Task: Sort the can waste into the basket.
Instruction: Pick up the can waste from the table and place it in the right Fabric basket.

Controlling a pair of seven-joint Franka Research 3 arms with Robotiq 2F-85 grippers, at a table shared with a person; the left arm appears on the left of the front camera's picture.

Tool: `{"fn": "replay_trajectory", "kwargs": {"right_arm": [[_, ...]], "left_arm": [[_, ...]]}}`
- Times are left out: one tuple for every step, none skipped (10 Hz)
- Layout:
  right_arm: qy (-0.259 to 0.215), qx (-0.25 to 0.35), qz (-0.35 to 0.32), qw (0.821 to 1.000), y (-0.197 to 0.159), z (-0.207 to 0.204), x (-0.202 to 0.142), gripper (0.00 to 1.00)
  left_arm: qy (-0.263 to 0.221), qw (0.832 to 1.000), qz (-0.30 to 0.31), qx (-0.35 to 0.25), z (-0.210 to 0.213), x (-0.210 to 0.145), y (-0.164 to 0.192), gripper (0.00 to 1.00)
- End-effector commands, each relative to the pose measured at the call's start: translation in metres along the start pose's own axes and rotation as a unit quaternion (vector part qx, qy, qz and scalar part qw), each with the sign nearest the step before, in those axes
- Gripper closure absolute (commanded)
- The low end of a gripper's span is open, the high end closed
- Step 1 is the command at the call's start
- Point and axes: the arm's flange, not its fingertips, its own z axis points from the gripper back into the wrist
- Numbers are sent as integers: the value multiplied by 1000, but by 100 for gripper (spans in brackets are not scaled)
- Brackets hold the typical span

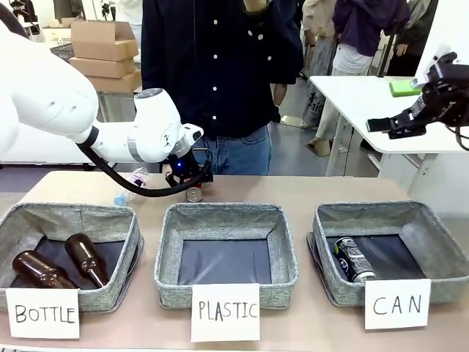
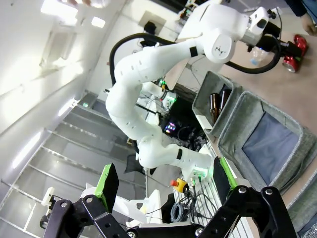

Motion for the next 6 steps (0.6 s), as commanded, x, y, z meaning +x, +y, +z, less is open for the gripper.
{"fn": "replay_trajectory", "kwargs": {"right_arm": [[4,1,7,1000,2,2,1,0],[4,1,7,1000,2,2,1,0],[4,1,7,1000,2,2,1,0],[4,1,7,1000,2,2,1,0],[4,1,7,1000,2,2,1,0],[4,1,7,1000,2,2,1,0]], "left_arm": [[3,1000,7,18,7,-6,-1,100],[4,1000,8,16,9,-7,-1,100],[1,1000,9,13,12,-7,1,100],[3,1000,10,-3,21,-10,3,100],[0,1000,14,-15,40,-14,7,100],[5,1000,6,-26,67,-22,15,100]]}}
